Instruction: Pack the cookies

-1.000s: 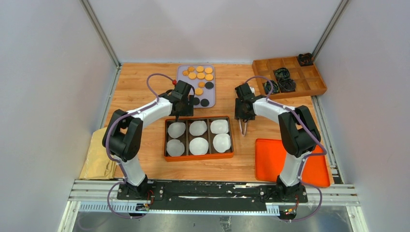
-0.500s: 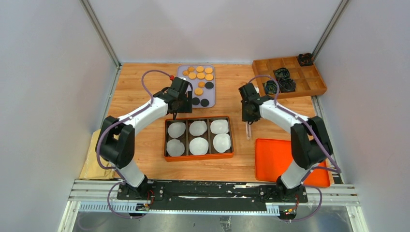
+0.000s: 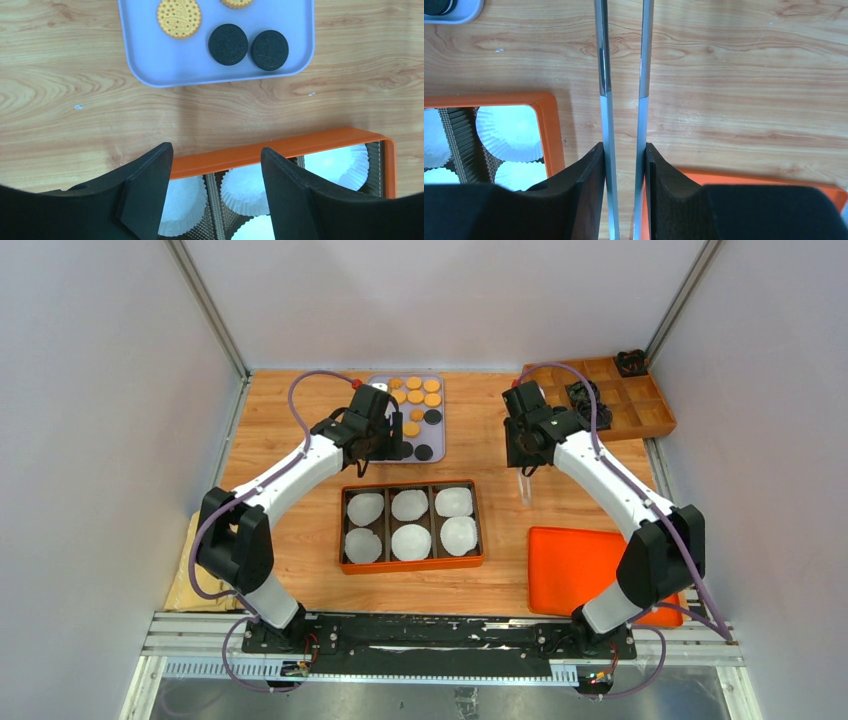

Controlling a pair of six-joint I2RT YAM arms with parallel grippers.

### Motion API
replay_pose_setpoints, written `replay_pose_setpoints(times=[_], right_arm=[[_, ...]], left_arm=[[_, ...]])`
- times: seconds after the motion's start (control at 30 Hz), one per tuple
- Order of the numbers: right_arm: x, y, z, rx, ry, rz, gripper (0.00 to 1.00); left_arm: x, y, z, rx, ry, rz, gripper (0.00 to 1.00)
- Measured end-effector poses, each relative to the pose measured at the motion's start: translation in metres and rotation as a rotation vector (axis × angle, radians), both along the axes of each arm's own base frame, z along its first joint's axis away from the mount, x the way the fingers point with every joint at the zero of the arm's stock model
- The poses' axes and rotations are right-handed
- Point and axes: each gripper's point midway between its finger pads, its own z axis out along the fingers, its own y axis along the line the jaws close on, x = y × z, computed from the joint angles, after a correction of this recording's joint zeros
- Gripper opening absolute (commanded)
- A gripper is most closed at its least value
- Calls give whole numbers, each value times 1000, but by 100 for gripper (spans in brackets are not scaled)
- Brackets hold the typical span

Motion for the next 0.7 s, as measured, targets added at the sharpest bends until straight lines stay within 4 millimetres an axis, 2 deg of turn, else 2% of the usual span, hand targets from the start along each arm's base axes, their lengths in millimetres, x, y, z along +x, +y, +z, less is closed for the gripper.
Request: replay_pose_setpoints(times=[0.23,0.7], right_arm=[[3,-4,26,-26,-34,10,43],[1,-7,28,-40,-23,18,43]], left_arm=[[0,-8,6,-31,-1,-25,72],[0,-7,6,-30,-2,-24,72]])
